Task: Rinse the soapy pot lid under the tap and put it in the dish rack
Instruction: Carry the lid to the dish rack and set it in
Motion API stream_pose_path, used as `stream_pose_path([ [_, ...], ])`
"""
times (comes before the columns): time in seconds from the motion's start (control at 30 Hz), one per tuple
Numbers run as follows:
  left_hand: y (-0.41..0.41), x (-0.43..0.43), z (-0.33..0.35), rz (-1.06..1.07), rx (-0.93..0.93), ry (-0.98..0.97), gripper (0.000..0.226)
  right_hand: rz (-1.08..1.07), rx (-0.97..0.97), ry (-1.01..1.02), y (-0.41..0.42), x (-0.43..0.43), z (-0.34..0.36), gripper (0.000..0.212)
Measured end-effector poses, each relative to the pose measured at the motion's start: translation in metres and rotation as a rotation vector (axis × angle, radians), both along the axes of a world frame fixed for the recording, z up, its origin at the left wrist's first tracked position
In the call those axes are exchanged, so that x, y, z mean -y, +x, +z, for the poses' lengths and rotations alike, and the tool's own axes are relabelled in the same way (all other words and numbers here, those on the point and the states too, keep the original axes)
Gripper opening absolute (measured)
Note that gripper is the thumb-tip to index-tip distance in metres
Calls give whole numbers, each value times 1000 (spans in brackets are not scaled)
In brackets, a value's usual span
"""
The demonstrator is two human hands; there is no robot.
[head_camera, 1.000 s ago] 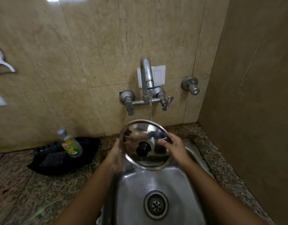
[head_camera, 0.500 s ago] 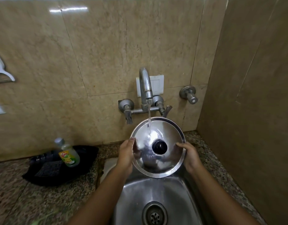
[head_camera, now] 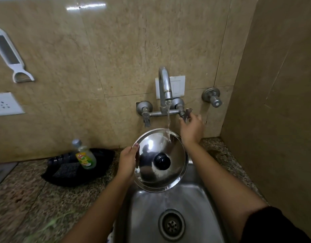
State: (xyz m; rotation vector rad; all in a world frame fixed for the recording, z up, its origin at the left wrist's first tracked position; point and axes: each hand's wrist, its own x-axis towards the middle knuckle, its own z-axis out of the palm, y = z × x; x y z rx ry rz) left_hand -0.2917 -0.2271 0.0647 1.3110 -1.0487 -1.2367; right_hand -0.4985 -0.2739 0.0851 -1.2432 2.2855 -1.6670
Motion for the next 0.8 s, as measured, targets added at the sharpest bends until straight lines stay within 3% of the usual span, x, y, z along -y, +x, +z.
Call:
stream_pose_path([
  [0.13, 9, -5, 4, 18, -36, -16, 35, 38, -232, 32, -3, -6, 0, 33],
  [0.2, 10, -12, 8, 16, -47, -26, 33, 107, -253, 104, -10, -16, -3, 42],
  [0.3, 15, -21, 11, 17, -113, -62, 28, 356, -11, 205, -13, -45, -15, 51],
  [0.43, 22, -31, 8, 21, -304, -98, 28, 707, 513, 192, -6, -98, -32, 23],
  [0.57, 22, -47, 4, 67, -354, -126, 22, 801, 533, 106, -4, -126, -28, 12],
  [0.8, 25, -75, -6, 76, -198, -67, 25, 843, 473, -50, 9, -151, 12, 11],
])
